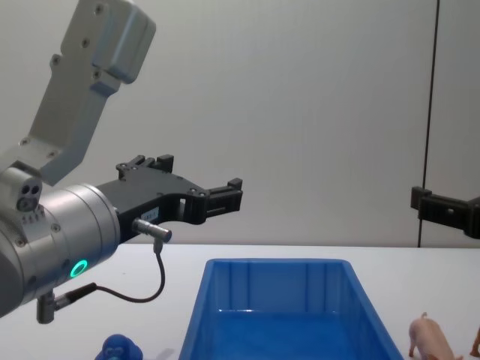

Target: Pick up the two dolls from the table and place them into the box.

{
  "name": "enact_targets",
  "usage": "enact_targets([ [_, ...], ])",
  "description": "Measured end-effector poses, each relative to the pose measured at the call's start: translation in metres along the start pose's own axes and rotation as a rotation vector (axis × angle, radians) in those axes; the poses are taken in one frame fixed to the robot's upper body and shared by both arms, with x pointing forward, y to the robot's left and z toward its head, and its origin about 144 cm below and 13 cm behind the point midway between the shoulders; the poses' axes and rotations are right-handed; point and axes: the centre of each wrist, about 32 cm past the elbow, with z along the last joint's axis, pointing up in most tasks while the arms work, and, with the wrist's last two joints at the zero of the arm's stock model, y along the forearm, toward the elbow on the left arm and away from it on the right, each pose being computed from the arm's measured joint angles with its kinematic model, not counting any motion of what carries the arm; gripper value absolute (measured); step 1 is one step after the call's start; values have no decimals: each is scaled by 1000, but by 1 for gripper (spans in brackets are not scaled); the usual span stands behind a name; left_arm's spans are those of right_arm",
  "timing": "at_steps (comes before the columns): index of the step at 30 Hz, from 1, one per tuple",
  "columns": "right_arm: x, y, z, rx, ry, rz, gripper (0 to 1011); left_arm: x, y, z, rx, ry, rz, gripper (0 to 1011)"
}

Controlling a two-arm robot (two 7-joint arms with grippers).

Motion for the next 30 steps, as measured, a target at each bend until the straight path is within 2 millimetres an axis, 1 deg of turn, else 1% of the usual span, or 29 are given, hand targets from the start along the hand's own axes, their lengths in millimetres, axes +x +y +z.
enact_targets([
  [30,0,0,0,0,0,-1,1001,0,0,0,0,0,0,1001],
])
